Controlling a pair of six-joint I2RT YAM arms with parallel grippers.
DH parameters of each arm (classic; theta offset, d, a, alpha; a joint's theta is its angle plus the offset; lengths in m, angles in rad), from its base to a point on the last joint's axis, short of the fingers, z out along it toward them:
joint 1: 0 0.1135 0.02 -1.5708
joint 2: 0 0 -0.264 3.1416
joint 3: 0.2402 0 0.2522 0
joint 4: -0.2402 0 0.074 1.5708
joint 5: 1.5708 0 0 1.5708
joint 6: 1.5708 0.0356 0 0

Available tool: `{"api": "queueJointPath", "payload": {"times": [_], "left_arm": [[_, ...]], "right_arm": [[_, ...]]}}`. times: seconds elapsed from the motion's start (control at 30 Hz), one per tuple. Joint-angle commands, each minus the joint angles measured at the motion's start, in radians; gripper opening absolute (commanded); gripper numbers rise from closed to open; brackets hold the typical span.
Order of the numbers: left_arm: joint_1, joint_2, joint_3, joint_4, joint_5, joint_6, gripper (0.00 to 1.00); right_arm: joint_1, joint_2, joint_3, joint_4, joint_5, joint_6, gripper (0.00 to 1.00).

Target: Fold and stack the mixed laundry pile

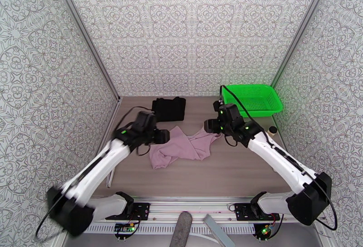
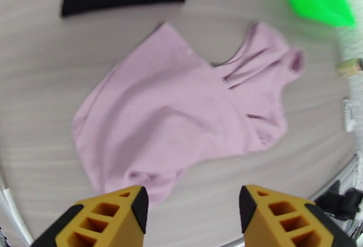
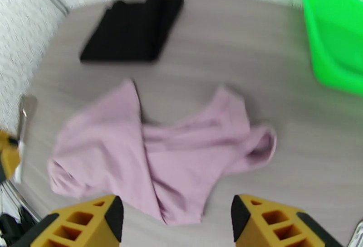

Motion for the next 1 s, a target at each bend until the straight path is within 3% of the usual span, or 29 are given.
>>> {"api": "queueJointPath", "payload": {"times": [0.0,0.23,0.57,0.97], "left_arm": [[-0.003,0.169,0.133,0.020,-0.051,-0.065,0.55],[0.005,0.527,0.417,-0.039,-0.061,-0.103,0.52],[0.013,0.852,0.729,-0.147,-0.075,-0.099,0.50],[0.008,1.028,0.967,-0.306,-0.141,-0.096,0.49]], "right_arm": [[-0.008,0.003,-0.059,0.049,-0.095,-0.010,0.64],[-0.010,0.006,-0.146,0.118,-0.139,0.003,0.62],[-0.013,-0.050,-0.210,0.112,-0.130,-0.012,0.61],[-0.013,-0.117,-0.279,0.127,-0.111,0.010,0.61]]}}
